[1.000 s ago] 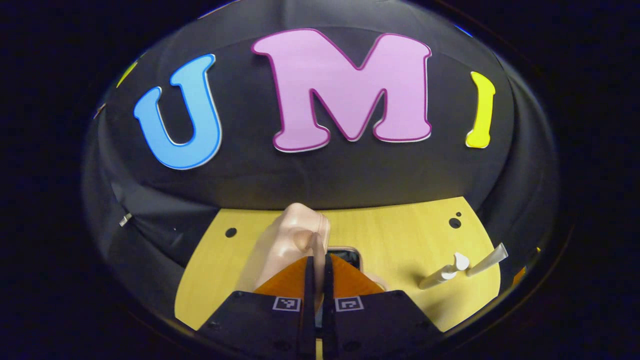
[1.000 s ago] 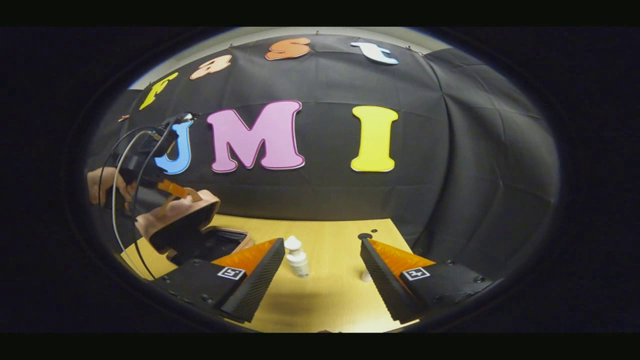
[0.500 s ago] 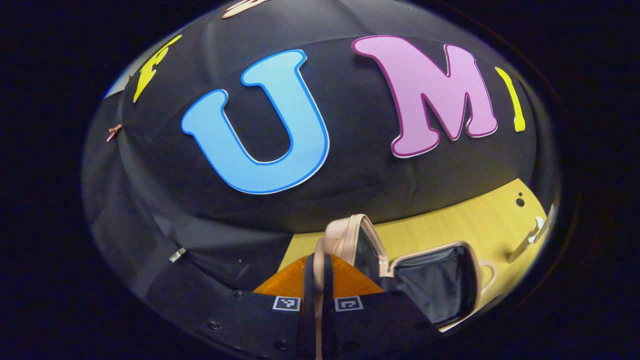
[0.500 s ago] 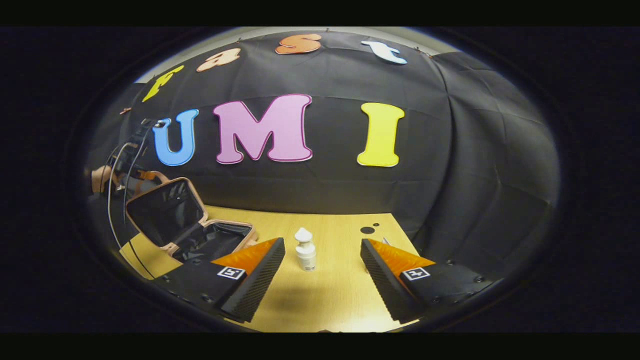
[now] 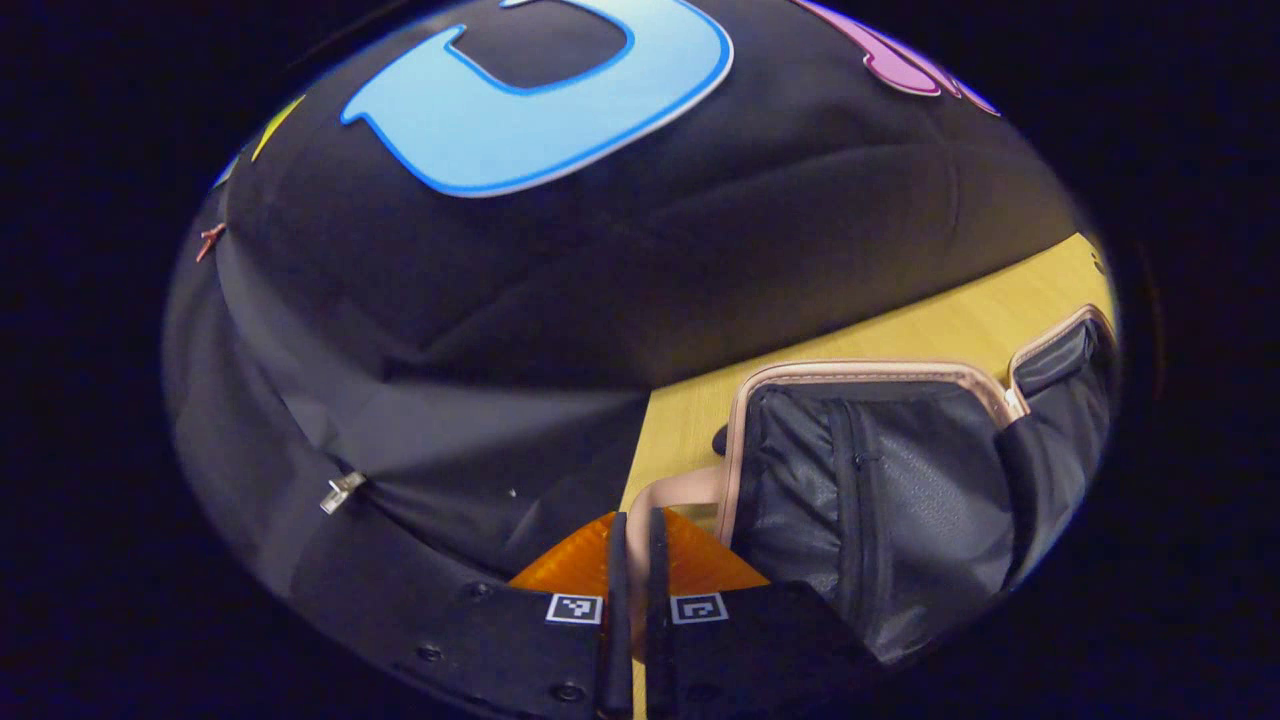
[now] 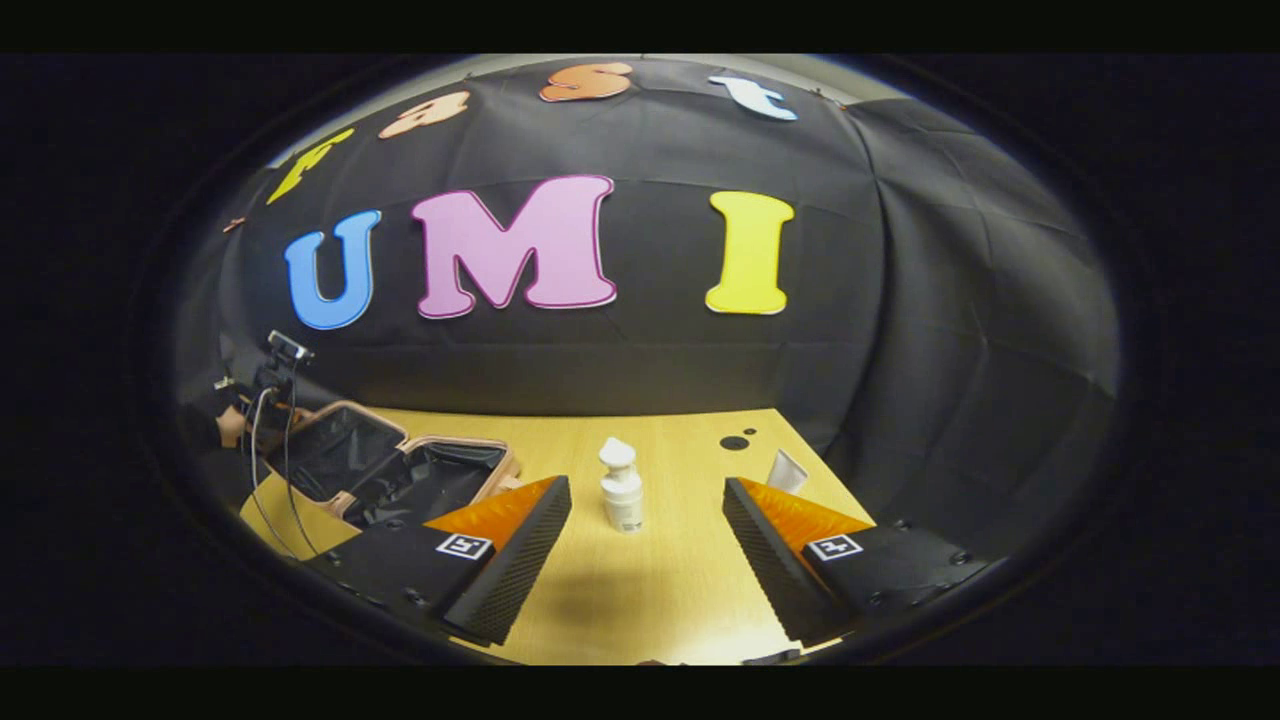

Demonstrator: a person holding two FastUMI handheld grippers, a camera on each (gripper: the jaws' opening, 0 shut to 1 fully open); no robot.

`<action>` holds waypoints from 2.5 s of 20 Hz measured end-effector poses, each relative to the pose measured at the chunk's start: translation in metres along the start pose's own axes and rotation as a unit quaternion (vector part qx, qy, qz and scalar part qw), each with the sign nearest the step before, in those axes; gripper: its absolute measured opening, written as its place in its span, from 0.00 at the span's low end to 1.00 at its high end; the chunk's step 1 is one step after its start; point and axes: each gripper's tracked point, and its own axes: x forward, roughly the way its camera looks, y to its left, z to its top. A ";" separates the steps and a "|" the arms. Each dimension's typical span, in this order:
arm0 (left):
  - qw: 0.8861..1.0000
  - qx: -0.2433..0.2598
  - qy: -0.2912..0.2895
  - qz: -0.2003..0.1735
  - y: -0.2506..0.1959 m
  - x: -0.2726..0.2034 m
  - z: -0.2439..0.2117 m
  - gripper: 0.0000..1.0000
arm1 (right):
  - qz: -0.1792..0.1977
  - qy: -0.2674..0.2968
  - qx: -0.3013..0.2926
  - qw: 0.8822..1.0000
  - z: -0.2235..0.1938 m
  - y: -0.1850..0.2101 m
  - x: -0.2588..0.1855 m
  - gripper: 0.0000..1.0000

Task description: First open the suitcase, pack the skin care products into it, and then close the suitcase.

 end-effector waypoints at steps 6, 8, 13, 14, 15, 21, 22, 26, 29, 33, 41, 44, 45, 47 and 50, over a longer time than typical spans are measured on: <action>0.998 0.031 0.047 0.012 0.006 0.023 -0.037 0.16 | -0.011 0.010 -0.035 0.999 -0.018 -0.009 -0.001 0.98; 0.997 0.032 0.039 0.051 0.016 0.019 -0.033 0.23 | -0.018 0.006 -0.021 1.000 -0.017 -0.015 0.001 0.98; 0.998 -0.051 -0.028 0.034 0.022 -0.041 0.003 0.70 | -0.030 -0.004 -0.014 0.999 -0.006 -0.028 0.002 0.98; 0.996 -0.070 -0.054 0.028 0.019 -0.059 0.016 0.92 | -0.030 -0.006 -0.014 0.999 -0.003 -0.032 0.003 0.98; 0.993 -0.084 -0.083 0.017 0.011 -0.080 0.034 0.98 | -0.031 -0.007 -0.012 0.999 -0.001 -0.035 0.002 0.98; 0.956 -0.145 -0.235 -0.100 -0.077 -0.201 0.125 0.98 | -0.032 -0.015 0.001 0.999 0.011 -0.070 0.010 0.98; 0.949 -0.153 -0.247 -0.118 -0.097 -0.219 0.135 0.98 | -0.034 -0.016 -0.002 0.999 0.010 -0.078 0.013 0.98; 0.929 -0.155 -0.283 -0.182 -0.199 -0.288 0.161 0.97 | -0.049 0.003 0.020 0.999 -0.005 -0.116 0.027 0.98; 0.921 -0.142 -0.278 -0.233 -0.288 -0.311 0.161 0.98 | -0.066 0.009 0.038 0.997 -0.015 -0.142 0.031 0.98; 0.904 -0.118 -0.255 -0.321 -0.419 -0.350 0.141 0.98 | -0.073 0.025 0.033 0.997 -0.035 -0.160 0.034 0.99; 0.891 -0.082 -0.197 -0.401 -0.577 -0.350 0.110 0.98 | -0.069 0.074 0.043 0.994 -0.084 -0.175 0.037 0.99; 0.898 -0.057 -0.192 -0.392 -0.607 -0.324 0.115 0.98 | -0.061 0.096 0.040 0.993 -0.102 -0.175 0.044 0.99; 0.898 -0.052 -0.194 -0.391 -0.617 -0.317 0.120 0.98 | -0.060 0.100 0.039 0.992 -0.106 -0.176 0.048 0.99; 0.895 -0.047 -0.200 -0.395 -0.633 -0.310 0.129 0.99 | -0.060 0.103 0.043 0.992 -0.109 -0.177 0.059 0.99; 0.893 -0.041 -0.202 -0.399 -0.649 -0.303 0.136 0.94 | -0.046 0.099 0.050 0.993 -0.114 -0.177 0.075 0.99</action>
